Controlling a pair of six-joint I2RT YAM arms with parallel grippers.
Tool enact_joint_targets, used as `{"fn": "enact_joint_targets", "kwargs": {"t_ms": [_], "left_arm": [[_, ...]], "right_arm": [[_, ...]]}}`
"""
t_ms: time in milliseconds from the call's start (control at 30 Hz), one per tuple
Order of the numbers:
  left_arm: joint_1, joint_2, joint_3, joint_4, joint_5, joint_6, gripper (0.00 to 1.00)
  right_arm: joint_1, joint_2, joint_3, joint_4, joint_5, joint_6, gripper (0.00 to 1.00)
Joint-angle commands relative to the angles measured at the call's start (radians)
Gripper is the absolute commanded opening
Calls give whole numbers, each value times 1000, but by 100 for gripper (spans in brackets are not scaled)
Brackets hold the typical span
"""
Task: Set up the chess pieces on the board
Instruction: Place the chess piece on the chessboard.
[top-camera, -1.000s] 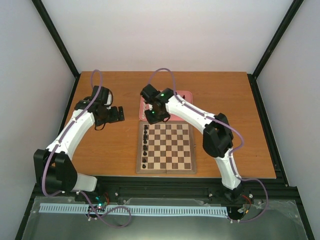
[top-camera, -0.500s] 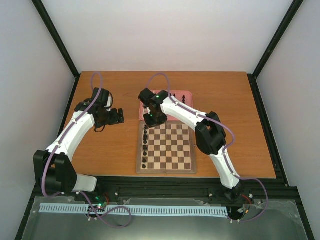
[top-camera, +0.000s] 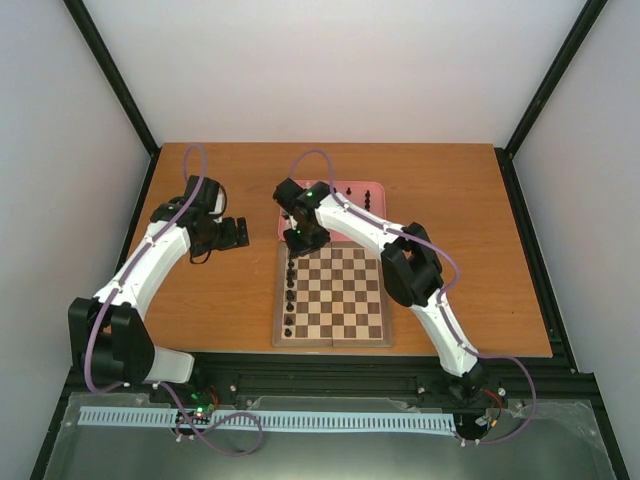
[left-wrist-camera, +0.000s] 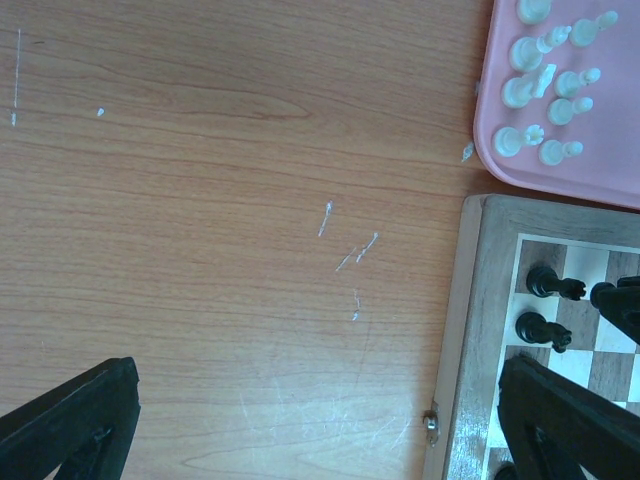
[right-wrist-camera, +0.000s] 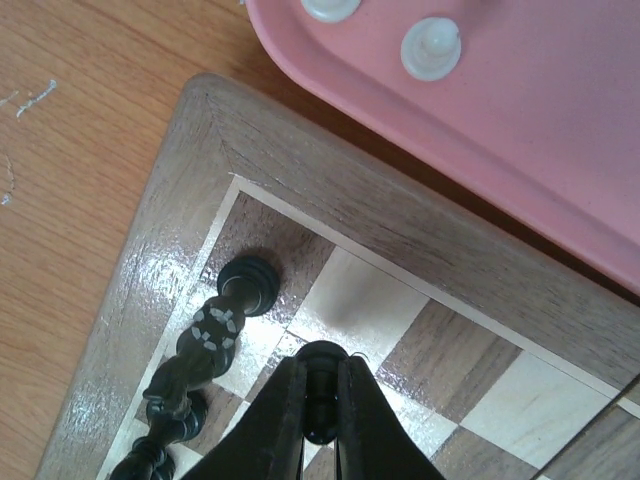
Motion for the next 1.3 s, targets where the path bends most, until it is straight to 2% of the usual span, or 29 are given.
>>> {"fn": "enact_joint_targets", "kwargs": {"t_ms": [0,1267], "left_arm": [[3,9,21,15,-5,3,100],[3,20,17,17,-8,13,100]], "right_arm": [[1,30,45,-21,-3,-11,8],[-2,80,75,-38,47,-13,16]]}}
